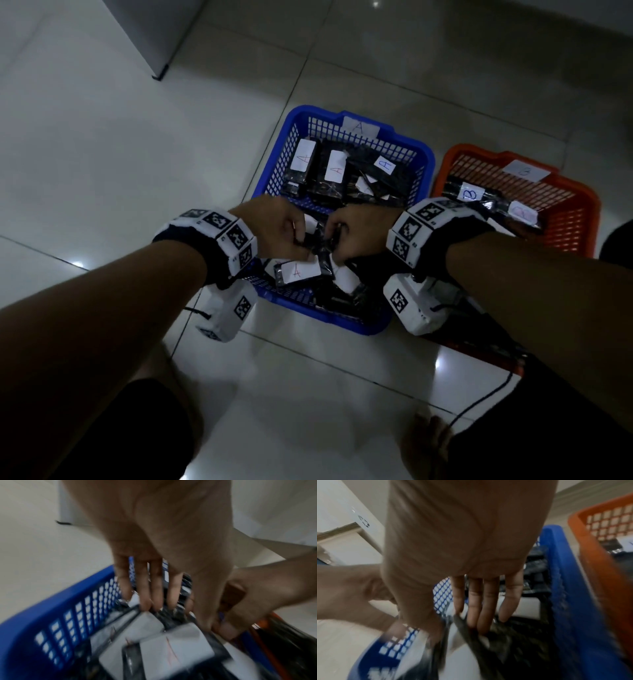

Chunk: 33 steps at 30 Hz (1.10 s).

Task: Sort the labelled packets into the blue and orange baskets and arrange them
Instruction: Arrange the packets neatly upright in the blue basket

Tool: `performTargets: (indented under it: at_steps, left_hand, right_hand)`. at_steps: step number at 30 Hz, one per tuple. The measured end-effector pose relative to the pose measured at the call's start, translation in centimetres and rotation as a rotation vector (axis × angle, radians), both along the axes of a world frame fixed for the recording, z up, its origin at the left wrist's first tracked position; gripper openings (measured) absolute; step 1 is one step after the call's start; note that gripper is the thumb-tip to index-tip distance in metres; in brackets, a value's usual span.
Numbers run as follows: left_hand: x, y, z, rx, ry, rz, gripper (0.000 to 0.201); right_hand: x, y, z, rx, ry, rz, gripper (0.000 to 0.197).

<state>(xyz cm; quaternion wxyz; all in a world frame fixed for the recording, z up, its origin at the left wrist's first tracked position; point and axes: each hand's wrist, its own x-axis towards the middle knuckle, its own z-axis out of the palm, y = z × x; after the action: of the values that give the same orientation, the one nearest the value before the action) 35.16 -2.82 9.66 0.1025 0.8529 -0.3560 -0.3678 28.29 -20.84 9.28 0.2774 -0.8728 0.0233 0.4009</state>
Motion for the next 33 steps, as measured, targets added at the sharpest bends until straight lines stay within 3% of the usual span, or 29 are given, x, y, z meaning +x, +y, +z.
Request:
performTargets:
  at_steps: [2,5,9,11,14,17,22,26,28,33]
  left_hand:
    - [-1.2,-0.2,-0.3,0.107,0.034,-0.094,0.045]
    - [-2.4,-0.1,-1.4,0.138,-0.008,-0.129,0.044]
    - [-2.8,-0.6,-1.9,0.166,-0.018,-0.113,0.026]
    - [-2.1,-1.1,-1.5,0.197,0.028,-0.06,0.026]
    - [0.0,-2.1,-0.5,0.142,0.095,0.122,0.027]
    - [2.5,-3.6,-0.3,0.051,-0.105,0.223,0.036]
    - [5.2,-6.2,-0.6,-0.043,-0.212,0.167,0.035]
    - [5.9,-7.1,-1.0,0.192,-0.04,-0.067,0.04]
    - [6.2,-7.0,-1.5,0.296,0.059,-0.104,0.043]
    - [5.5,-6.7,-2.6,0.29,-0.019,-0.194,0.042]
  right_hand:
    - [-0.9,0.0,-0.1,-0.009,-0.003,0.018,0.059]
    - [-1.6,0.2,-1.0,0.013,-0.009,-0.004,0.067]
    - [-1.8,-0.1,-1.1,0.05,-0.022,-0.063,0.058]
    - [-1.6,-1.0,-0.8,0.061,-0.052,-0.134,0.049]
    - [-0.4,-2.9,-0.5,0.053,-0.265,-0.343,0.034]
    - [0.6,-4.4,-0.4,-0.032,-0.491,-0.518,0.032]
    - [0.3,-5.2,-1.5,-0.121,-0.365,-0.37,0.029]
    - [-0.5,-4.9,-2.7,-0.137,-0.258,-0.305,0.03]
    - [-0.7,-4.4,-3.1,-0.124,-0.245,-0.278,0.03]
    - [-1.4,-3.7,-3.1,-0.241,-0.352,-0.224,0.035]
